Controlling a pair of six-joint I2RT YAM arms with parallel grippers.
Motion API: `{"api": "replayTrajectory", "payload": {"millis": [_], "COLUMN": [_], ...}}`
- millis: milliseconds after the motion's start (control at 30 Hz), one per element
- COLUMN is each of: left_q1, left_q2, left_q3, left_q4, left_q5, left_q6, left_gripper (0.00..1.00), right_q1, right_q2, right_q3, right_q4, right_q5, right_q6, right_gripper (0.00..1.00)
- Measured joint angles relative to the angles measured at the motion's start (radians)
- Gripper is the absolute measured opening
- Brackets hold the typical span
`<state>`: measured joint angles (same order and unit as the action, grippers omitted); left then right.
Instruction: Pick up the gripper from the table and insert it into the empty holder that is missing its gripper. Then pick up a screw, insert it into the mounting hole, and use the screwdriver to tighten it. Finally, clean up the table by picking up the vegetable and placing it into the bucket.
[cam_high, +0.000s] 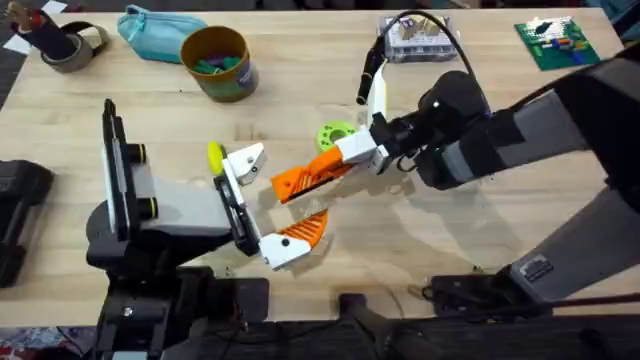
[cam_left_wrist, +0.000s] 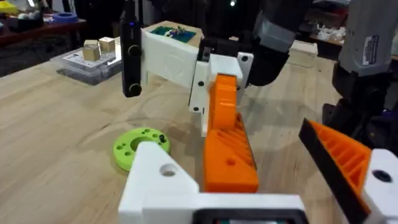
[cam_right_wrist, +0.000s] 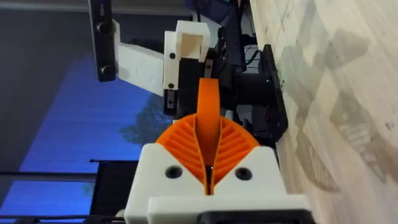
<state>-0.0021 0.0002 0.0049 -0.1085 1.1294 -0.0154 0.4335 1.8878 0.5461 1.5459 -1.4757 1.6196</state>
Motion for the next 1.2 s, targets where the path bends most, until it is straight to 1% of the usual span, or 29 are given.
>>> {"api": "replayTrajectory", "payload": {"millis": [267,467,767,1067,1200], "left_q1": [0.0,0.0,0.0,0.0,0.0], "left_q2": [0.0,0.0,0.0,0.0,0.0], "left_q3": [0.0,0.0,0.0,0.0,0.0], "left_q4": [0.0,0.0,0.0,0.0,0.0], "left_q5": [0.0,0.0,0.0,0.0,0.0], "left_q6": [0.0,0.0,0.0,0.0,0.0], "left_gripper": [0.983,0.983,0.983,0.983,0.983], "right_q1": [0.0,0.0,0.0,0.0,0.0], "right_q2": [0.0,-0.001,-0.088,-0.091,-0.091], "right_q3": [0.0,0.005,0.026,0.027,0.027], "right_q4": [0.0,0.0,0.003,-0.002,-0.006], "right_q5": [0.0,0.0,0.0,0.002,0.021], "right_q6": [0.004,0.058,0.102,0.105,0.106], "right_gripper": [0.022,0.022,0.022,0.022,0.022]}}
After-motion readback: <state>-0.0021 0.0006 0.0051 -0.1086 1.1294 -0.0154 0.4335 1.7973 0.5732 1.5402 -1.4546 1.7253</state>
